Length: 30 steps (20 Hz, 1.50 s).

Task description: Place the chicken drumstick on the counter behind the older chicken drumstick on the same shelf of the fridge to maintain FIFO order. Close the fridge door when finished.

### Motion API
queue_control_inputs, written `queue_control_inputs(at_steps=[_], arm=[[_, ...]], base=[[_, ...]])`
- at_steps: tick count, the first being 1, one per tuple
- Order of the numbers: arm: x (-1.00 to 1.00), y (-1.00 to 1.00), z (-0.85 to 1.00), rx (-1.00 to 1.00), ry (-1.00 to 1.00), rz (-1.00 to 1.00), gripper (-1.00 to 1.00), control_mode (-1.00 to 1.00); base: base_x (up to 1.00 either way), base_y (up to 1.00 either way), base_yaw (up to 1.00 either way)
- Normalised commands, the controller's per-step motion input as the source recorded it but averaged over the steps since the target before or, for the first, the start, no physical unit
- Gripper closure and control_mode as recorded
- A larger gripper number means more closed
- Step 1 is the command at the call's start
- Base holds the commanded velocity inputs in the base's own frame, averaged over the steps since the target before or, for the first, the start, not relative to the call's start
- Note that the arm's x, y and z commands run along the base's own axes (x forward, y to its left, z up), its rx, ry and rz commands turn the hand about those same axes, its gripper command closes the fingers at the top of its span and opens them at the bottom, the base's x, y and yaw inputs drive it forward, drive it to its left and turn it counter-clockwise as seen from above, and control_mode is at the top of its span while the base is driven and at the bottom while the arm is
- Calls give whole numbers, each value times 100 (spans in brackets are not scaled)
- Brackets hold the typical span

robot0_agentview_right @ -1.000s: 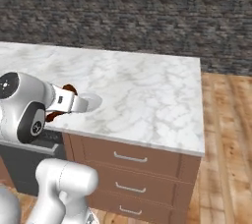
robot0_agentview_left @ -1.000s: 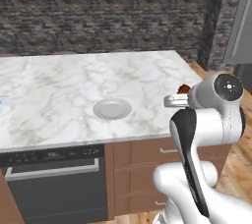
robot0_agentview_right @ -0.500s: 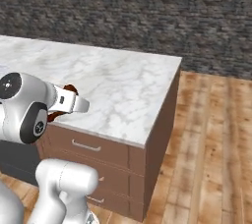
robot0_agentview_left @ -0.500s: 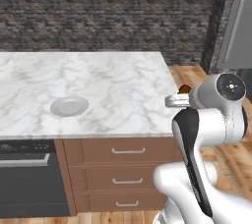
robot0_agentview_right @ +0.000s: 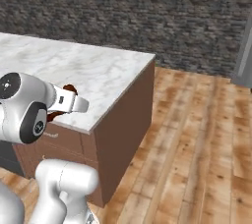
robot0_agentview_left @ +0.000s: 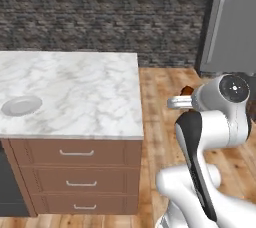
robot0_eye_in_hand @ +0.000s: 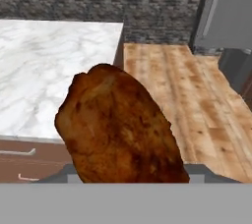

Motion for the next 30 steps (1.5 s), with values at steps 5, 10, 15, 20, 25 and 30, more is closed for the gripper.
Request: queue_control_inputs(at_steps=[5, 10, 15, 20, 25, 30], arm=[[0, 0, 0, 0, 0, 0, 100, 100], [0, 0, 0, 0, 0, 0, 100, 100], [0, 0, 0, 0, 0, 0, 100, 100], [0, 0, 0, 0, 0, 0, 100, 100], [0, 0, 0, 0, 0, 0, 100, 100], [0, 0, 0, 0, 0, 0, 100, 100]], base=[[62, -100, 0], [95, -100, -1], [99, -98, -8], [100, -15, -10], [100, 11, -1], [100, 0, 0]])
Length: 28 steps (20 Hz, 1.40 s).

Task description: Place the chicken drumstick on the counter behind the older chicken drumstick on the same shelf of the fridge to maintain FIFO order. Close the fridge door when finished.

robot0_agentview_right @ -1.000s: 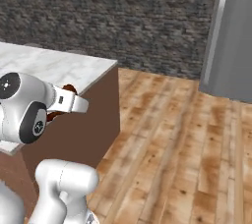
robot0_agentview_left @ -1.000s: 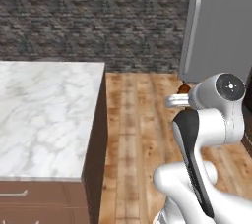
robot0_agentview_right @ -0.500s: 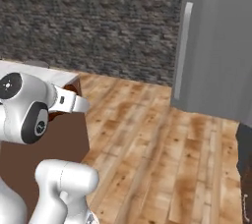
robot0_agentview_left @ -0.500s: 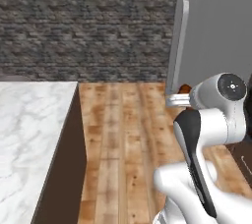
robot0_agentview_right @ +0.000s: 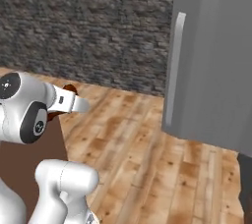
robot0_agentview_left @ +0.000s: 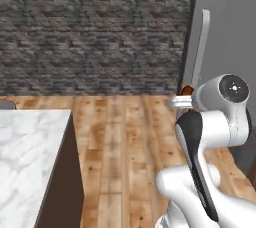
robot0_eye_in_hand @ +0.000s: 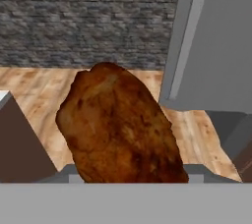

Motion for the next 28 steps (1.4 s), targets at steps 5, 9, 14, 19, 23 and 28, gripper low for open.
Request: queue_control_inputs(at_steps=[5, 9, 14, 19, 23, 28], arm=[[0, 0, 0, 0, 0, 0, 100, 100], [0, 0, 0, 0, 0, 0, 100, 100], [0, 0, 0, 0, 0, 0, 100, 100], [0, 0, 0, 0, 0, 0, 100, 100], [0, 0, 0, 0, 0, 0, 100, 100], [0, 0, 0, 0, 0, 0, 100, 100]], base=[[100, 40, 0], [100, 53, 0], [100, 19, -5], [100, 0, -4], [100, 0, -14], [99, 0, -26]])
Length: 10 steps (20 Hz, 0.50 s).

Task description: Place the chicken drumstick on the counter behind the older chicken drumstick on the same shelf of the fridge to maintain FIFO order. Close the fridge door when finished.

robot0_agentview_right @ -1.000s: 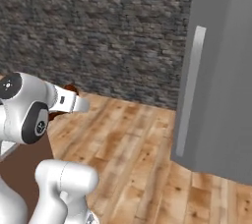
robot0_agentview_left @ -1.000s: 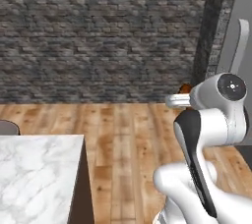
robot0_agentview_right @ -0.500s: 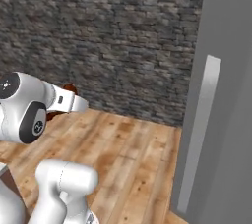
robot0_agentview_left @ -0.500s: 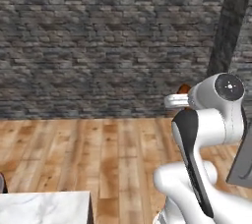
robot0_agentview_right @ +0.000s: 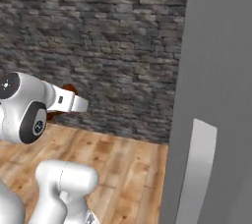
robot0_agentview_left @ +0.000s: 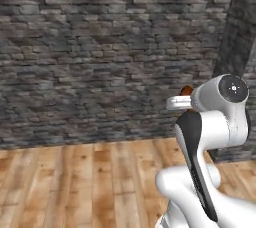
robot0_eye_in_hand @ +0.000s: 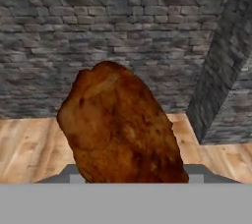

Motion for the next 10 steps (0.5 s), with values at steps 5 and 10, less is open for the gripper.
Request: queue_control_inputs(at_steps=[5, 10], arm=[[0, 0, 0, 0, 0, 0, 100, 100], [0, 0, 0, 0, 0, 0, 100, 100]], base=[[49, 2, -63], [17, 4, -85]])
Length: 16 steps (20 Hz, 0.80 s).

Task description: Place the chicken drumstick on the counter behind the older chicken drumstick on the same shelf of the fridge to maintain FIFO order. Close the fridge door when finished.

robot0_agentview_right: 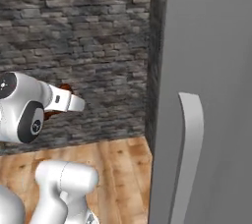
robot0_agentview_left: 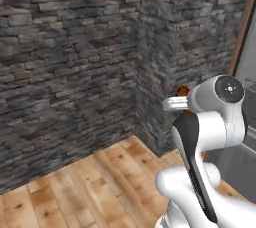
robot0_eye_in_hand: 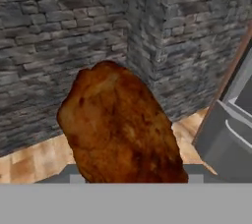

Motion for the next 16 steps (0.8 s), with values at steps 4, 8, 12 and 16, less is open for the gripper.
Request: queue_control_inputs(at_steps=[4, 8, 12, 16], arm=[[0, 0, 0, 0, 0, 0, 100, 100], [0, 0, 0, 0, 0, 0, 100, 100], [0, 0, 0, 0, 0, 0, 100, 100], [0, 0, 0, 0, 0, 0, 100, 100]], base=[[39, 15, -86], [64, 36, -81], [74, 46, -79], [88, 47, -75]])
